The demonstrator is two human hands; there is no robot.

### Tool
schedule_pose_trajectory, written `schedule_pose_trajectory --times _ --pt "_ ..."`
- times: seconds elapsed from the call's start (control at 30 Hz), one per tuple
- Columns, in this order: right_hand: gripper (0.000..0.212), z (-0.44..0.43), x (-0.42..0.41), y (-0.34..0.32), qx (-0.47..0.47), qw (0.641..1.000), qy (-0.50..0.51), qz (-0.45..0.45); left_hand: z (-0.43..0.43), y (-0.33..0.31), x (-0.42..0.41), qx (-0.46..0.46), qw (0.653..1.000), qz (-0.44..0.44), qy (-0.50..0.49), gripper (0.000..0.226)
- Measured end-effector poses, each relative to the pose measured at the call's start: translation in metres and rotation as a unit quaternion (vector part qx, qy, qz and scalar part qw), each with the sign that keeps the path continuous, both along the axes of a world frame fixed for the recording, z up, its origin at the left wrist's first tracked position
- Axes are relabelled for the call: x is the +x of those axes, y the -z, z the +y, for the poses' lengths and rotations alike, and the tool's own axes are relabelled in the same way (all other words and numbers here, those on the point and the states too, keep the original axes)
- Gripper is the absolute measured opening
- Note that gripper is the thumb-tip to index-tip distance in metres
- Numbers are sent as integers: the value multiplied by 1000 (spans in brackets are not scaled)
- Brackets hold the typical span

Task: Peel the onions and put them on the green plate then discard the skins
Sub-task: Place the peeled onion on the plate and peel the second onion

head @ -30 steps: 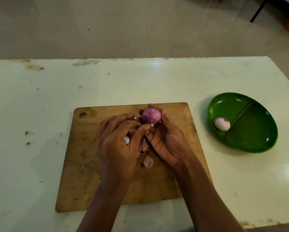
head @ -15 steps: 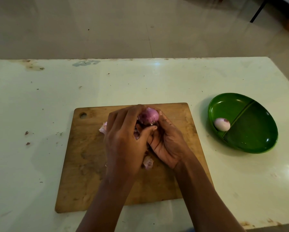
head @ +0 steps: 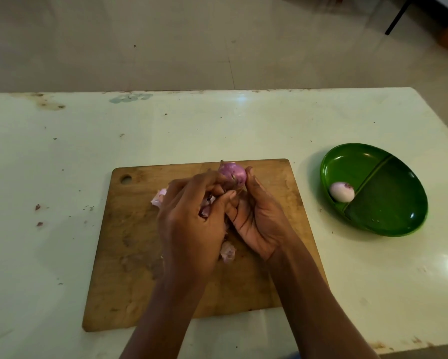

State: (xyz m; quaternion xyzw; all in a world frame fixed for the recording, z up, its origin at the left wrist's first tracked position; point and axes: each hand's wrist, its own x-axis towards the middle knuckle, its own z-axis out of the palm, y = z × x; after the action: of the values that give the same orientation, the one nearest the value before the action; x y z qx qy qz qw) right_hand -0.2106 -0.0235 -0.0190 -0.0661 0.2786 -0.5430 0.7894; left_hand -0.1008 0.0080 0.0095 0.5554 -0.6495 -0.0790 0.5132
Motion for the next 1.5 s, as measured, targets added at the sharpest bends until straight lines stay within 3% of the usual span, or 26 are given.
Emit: schedule_pose_trajectory --times 0.2,0.33,0.6,0.7,0.83,0.93,1.03,1.2,1.5 --pt "57 -2 -1 2 24 1000 18 -9 7 9 1 -22 1000 -21 4 20" --pt "54 -3 -1 2 25 1000 18 5 6 15 1 14 999 -36 -37 26" --pt "54 -3 -3 5 12 1000 2 25 -3 4 -2 65 998 7 -23 39" --pt "58 -2 -2 6 -5 1000 6 4 -4 -4 -7 118 990 73 -34 41" --pt "71 -2 -3 8 -59 998 2 21 -5 -13 -17 214 945 232 -85 46" --pt "76 -1 -4 8 -97 995 -18 5 -7 -13 -19 207 931 287 -88 45" --pt "66 0 -5 8 -110 993 -39 -18 -7 -12 -16 173 948 257 -75 45" --pt "72 1 -3 8 -91 995 -44 1 -7 -7 -9 118 980 150 -58 50" --pt "65 -1 -5 11 -108 993 -52 -6 -5 -2 -9 44 998 27 -27 49"
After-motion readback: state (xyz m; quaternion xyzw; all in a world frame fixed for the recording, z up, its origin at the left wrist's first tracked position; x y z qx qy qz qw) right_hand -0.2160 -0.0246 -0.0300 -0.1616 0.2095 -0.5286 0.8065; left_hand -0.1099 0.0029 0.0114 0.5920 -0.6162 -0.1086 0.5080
